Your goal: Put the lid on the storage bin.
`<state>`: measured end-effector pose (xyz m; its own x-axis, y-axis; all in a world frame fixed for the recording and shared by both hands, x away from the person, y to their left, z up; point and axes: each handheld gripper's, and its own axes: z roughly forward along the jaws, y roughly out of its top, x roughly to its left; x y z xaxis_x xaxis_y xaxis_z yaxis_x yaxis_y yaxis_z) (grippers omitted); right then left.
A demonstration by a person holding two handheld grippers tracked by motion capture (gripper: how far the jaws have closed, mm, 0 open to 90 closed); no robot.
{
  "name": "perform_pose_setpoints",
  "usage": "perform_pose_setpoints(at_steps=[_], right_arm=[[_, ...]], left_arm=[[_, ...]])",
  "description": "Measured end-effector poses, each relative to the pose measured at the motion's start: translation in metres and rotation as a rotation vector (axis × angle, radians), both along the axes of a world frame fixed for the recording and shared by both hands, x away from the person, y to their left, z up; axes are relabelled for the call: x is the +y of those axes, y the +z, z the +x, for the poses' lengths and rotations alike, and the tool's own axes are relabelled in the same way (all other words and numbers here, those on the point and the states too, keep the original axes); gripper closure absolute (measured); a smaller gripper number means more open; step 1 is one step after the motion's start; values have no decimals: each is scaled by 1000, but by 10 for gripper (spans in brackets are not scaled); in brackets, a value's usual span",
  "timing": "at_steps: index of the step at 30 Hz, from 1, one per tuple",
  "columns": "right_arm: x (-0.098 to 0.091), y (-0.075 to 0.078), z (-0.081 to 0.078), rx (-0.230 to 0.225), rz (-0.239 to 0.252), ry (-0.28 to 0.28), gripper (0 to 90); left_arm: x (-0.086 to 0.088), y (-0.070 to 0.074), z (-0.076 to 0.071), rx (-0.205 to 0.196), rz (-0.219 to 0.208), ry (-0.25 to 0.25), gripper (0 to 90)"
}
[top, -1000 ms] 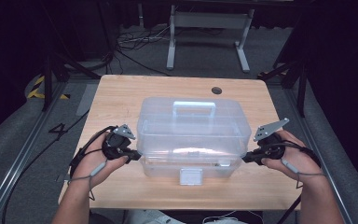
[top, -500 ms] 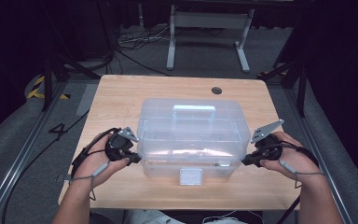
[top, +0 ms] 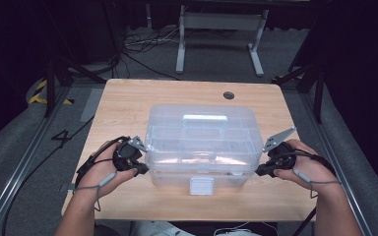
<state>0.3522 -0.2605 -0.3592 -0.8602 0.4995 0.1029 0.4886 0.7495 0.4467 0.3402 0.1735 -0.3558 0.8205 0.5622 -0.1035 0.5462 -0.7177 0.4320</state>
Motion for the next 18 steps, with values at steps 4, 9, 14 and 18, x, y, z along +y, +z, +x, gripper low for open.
perform_pose_setpoints(at_steps=[4, 9, 14, 18], right_arm=[[-1, 0, 0, 3, -7, 3, 869], [-1, -1, -1, 9, -17, 4, 866], [-3, -2, 0, 15, -36, 12, 858], [-3, -3, -1, 19, -30, 8, 856]], left_arm=[[1, 0, 0, 2, 16, -5, 892], [2, -1, 0, 3, 37, -4, 891], [1, -3, 0, 14, 53, -2, 890], [1, -4, 0, 15, 52, -3, 890]])
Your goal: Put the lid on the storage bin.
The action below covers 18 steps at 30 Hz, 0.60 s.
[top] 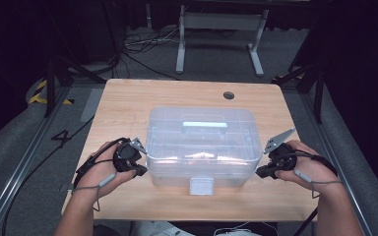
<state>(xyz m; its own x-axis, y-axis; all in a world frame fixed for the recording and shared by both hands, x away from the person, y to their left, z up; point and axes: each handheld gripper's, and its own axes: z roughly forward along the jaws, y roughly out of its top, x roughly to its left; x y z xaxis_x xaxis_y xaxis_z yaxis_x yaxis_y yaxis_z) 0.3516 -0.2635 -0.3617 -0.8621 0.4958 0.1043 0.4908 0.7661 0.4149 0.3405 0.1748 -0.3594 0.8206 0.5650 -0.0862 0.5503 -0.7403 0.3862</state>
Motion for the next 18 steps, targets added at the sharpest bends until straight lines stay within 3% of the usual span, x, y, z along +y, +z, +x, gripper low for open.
perform_pose_setpoints(at_steps=[9, 18], right_arm=[[-3, 0, -1, 14, 14, 5, 824], [-5, -1, -1, 3, 18, 10, 767]], left_arm=[[1, -1, -2, 19, -25, -7, 844], [6, -6, -1, 39, -42, 10, 731]])
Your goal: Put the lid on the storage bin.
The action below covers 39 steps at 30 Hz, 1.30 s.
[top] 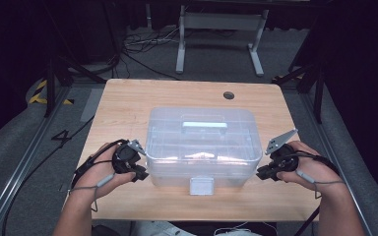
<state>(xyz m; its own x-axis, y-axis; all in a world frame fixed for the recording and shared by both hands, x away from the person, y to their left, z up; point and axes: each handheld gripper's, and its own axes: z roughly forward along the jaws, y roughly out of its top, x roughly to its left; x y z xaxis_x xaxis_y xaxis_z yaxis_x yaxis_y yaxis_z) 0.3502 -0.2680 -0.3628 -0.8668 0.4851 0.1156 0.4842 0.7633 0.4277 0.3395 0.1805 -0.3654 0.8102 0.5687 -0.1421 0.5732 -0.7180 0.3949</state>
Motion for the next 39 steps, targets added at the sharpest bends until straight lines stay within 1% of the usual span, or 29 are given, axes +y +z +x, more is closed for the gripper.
perform_pose_setpoints(at_steps=[2, 3, 6, 8, 9, 11, 13, 14, 15, 16, 17, 19, 20, 22, 23, 25, 26, 27, 28, 29, 30, 31, 33, 34, 37, 38, 39], right_arm=[[-1, 0, 0, -8, 3, -5, 754], [-1, -1, 1, -13, 6, -4, 732], [0, -2, 1, -17, 14, 3, 720], [1, -2, 0, -21, 14, 8, 709], [1, -3, 0, -23, 17, 10, 705], [0, -2, 0, -30, 25, 6, 690], [-5, -2, -1, -37, 46, -4, 669], [-6, -2, -2, -42, 54, -9, 669], [-12, -1, -2, -62, 73, -23, 657], [-15, 0, -1, -82, 90, -35, 650], [-18, 0, -1, -92, 97, -46, 643], [-23, 2, 1, -130, 121, -70, 614], [-25, 3, 2, -143, 132, -87, 614], [-29, 5, 3, -163, 154, -103, 593], [-30, 6, 5, -178, 173, -115, 582], [-34, 8, 8, -201, 197, -136, 582], [-35, 10, 9, -213, 213, -153, 570], [-35, 10, 9, -213, 213, -153, 570], [-39, 12, 14, -258, 248, -182, 554], [-39, 12, 14, -258, 248, -182, 554], [-42, 14, 17, -297, 268, -220, 540], [-44, 14, 18, -316, 289, -240, 528], [-48, 14, 20, -336, 320, -269, 511], [-51, 14, 22, -349, 334, -287, 498], [-58, 12, 27, -389, 344, -319, 466], [-60, 11, 28, -399, 344, -331, 460], [-62, 9, 29, -409, 343, -344, 453]], left_arm=[[3, -1, 1, -6, -4, 14, 701], [4, -2, 1, -6, -9, 24, 662], [6, -1, 1, -27, -38, 35, 632], [9, 0, 0, -44, -61, 53, 592], [11, 0, 0, -48, -70, 60, 591], [14, 0, 0, -53, -84, 82, 572], [18, 0, 0, -57, -107, 112, 554], [21, 0, 0, -66, -122, 134, 551], [23, 0, 0, -75, -141, 156, 540], [24, 0, -1, -83, -150, 165, 533], [27, 0, -1, -93, -165, 176, 528], [31, 1, -3, -114, -190, 203, 520], [33, 2, -4, -120, -199, 216, 519], [37, 3, -6, -126, -203, 235, 521], [39, 3, -6, -135, -204, 242, 520], [43, 3, -7, -151, -220, 269, 514], [43, 3, -7, -151, -220, 269, 505], [45, 3, -7, -161, -225, 279, 505], [48, 3, -7, -174, -231, 292, 495], [50, 3, -7, -183, -233, 304, 495], [53, 3, -6, -200, -236, 317, 479], [57, 2, -5, -214, -243, 335, 474], [58, 1, -4, -218, -247, 344, 465], [63, 0, -2, -234, -253, 367, 459], [69, -3, 3, -252, -273, 379, 449], [71, -4, 4, -256, -285, 393, 445], [71, -4, 4, -256, -285, 393, 439]])
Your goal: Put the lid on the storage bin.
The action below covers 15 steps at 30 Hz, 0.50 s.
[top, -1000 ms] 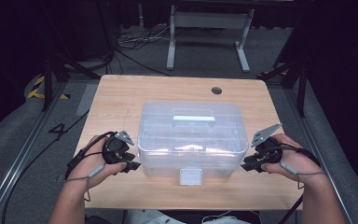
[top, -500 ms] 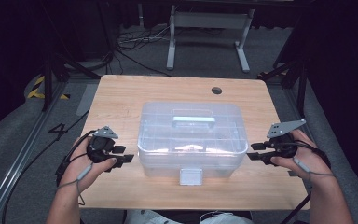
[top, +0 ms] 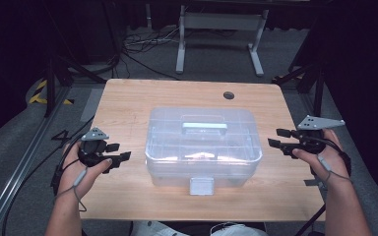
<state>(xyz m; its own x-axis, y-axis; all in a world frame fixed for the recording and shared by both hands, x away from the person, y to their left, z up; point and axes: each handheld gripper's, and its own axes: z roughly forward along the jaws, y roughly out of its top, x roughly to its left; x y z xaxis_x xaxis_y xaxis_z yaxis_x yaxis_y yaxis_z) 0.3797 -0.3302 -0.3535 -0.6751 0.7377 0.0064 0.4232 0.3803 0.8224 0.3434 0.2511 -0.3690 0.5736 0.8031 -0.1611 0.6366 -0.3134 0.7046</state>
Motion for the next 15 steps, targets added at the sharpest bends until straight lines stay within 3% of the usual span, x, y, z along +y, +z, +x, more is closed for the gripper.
perform_pose_setpoints(at_steps=[2, 6, 15], right_arm=[[-4, -3, 3, -9, 13, -25, 441], [-13, -11, 9, -9, 18, -67, 432], [-26, -32, 23, 10, 11, -140, 416]], left_arm=[[4, -3, 4, -15, -13, 38, 431], [10, -12, 12, -18, 5, 82, 419], [21, -36, 25, 9, 50, 117, 397]])
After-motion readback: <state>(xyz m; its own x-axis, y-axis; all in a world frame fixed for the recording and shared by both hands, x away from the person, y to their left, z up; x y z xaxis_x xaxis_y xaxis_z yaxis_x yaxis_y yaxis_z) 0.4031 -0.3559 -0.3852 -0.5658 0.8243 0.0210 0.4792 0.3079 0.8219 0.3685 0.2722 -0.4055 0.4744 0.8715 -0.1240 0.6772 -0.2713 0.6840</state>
